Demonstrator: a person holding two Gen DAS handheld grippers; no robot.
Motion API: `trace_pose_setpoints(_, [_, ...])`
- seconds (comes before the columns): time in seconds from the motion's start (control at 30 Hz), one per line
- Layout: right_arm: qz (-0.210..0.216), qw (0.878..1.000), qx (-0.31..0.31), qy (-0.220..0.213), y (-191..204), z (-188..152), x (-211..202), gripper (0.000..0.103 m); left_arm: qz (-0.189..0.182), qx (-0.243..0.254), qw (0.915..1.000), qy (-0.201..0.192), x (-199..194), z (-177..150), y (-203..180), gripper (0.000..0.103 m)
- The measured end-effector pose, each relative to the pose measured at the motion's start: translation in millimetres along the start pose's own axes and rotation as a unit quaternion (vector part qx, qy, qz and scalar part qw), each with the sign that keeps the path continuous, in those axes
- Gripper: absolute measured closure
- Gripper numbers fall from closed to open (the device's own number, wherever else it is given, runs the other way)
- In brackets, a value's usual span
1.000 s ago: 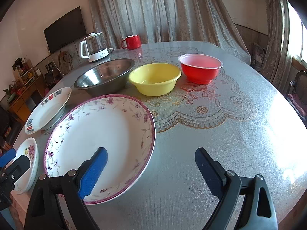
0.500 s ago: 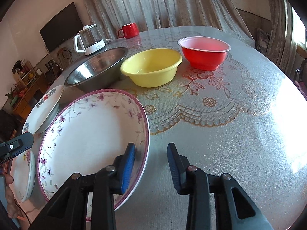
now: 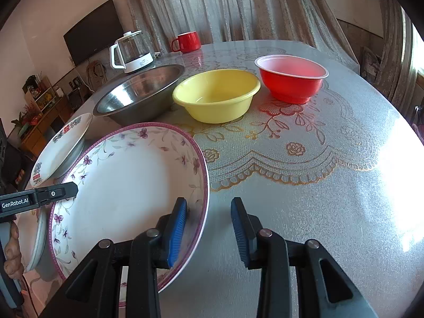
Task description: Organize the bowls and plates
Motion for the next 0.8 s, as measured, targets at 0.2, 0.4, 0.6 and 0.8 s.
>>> trace_pose_setpoints(0.2, [0.002, 1.0, -0.018, 0.0, 5, 1, 2, 0.068, 0.032, 0.061, 0.9976, 0.0, 2, -2, -1, 0.082])
trace_pose_setpoints(0.4, [0.02, 0.999, -0.037, 0.008, 18, -4, 4, 0.07, 0.023, 0.065, 0.9976, -0.004, -2, -6, -2, 0.082])
trace_pose_setpoints(0.6, [0.035, 0.999, -0.003, 0.017, 9, 0, 3, 0.072, 0.004, 0.063, 0.998, -0.006, -6, -13, -15, 0.082])
trace_pose_setpoints(0.8, [0.038, 0.999, -0.009, 0.026, 6, -6, -3, 0.071, 0.007, 0.066, 0.9978, -0.005, -16, -32, -24, 0.082])
Point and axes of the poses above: each gripper's, at about its wrist camera, not at the fingertips, and x roughly the way its jaws point, y to its left, z to its top, the point moved 10 cm from there along x, roughly the way its jaws point, and after that the axes turned 11 degrees about x, right-handed, at the moved point
